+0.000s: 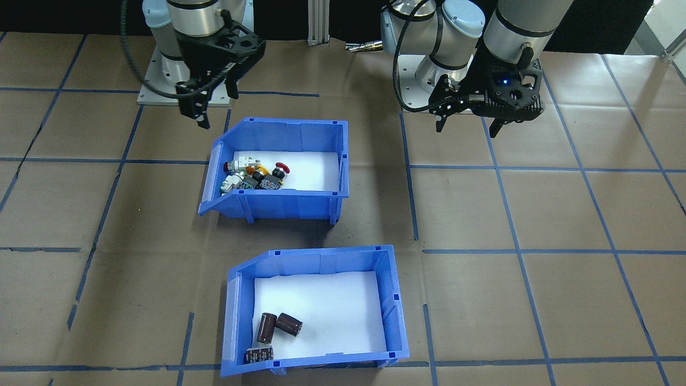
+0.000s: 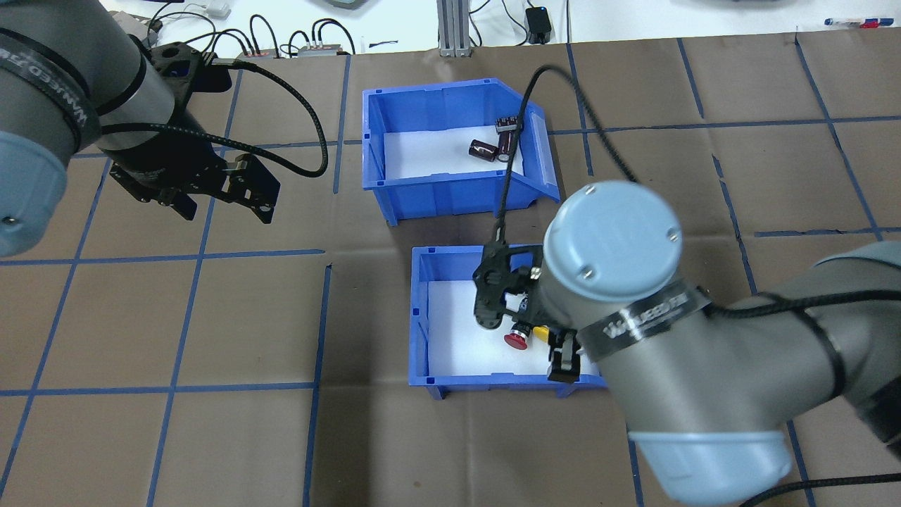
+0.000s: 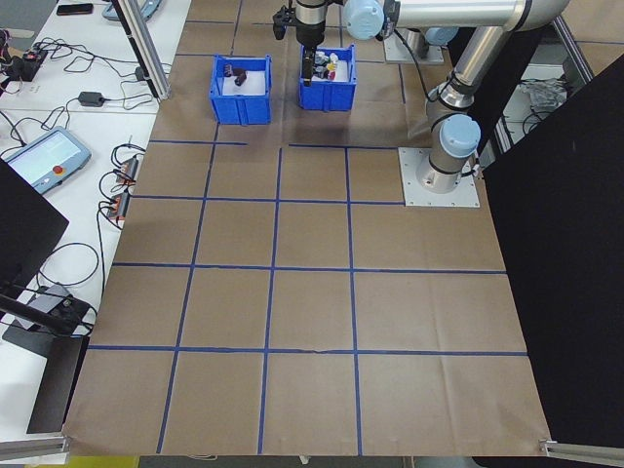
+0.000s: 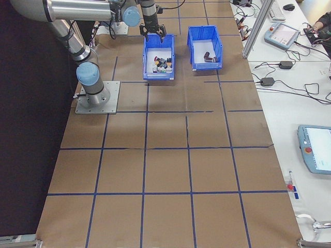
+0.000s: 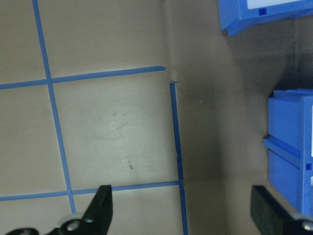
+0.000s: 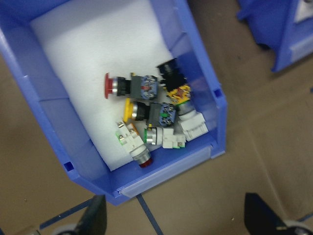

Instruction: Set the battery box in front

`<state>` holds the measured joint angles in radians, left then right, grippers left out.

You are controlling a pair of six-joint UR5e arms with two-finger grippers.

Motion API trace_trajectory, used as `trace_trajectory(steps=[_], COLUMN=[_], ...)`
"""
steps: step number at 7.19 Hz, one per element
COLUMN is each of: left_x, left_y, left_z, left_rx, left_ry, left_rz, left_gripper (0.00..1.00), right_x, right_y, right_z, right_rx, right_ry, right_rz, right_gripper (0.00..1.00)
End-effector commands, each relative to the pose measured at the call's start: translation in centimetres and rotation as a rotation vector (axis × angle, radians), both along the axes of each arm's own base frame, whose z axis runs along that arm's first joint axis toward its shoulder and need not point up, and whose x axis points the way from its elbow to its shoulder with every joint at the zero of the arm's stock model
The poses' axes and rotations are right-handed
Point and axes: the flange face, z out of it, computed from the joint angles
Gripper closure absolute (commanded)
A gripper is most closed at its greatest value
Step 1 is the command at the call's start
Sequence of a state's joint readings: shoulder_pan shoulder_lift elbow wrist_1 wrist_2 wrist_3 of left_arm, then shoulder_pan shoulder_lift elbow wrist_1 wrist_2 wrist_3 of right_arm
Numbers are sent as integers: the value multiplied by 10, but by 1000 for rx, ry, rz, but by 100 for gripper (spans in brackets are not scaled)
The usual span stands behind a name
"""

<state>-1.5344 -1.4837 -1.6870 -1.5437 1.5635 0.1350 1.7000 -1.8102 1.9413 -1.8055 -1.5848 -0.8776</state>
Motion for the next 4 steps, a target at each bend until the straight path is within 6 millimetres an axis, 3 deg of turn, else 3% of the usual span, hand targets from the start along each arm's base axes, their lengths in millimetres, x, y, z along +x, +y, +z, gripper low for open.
trace_trajectory(steps=[1, 4], left_x=[0, 0], left_y=[0, 3], left_z=[1, 2], left_rx=[6, 3], left_ry=[1, -1], left_rz=[0, 0], left_gripper=[0, 0], right_x=[-68, -74], right_y=[-41, -110], right_z=[37, 59], right_rx=[-14, -12], right_ry=[-116, -150], right_rz=[-614, -1058], right_gripper=[0, 0])
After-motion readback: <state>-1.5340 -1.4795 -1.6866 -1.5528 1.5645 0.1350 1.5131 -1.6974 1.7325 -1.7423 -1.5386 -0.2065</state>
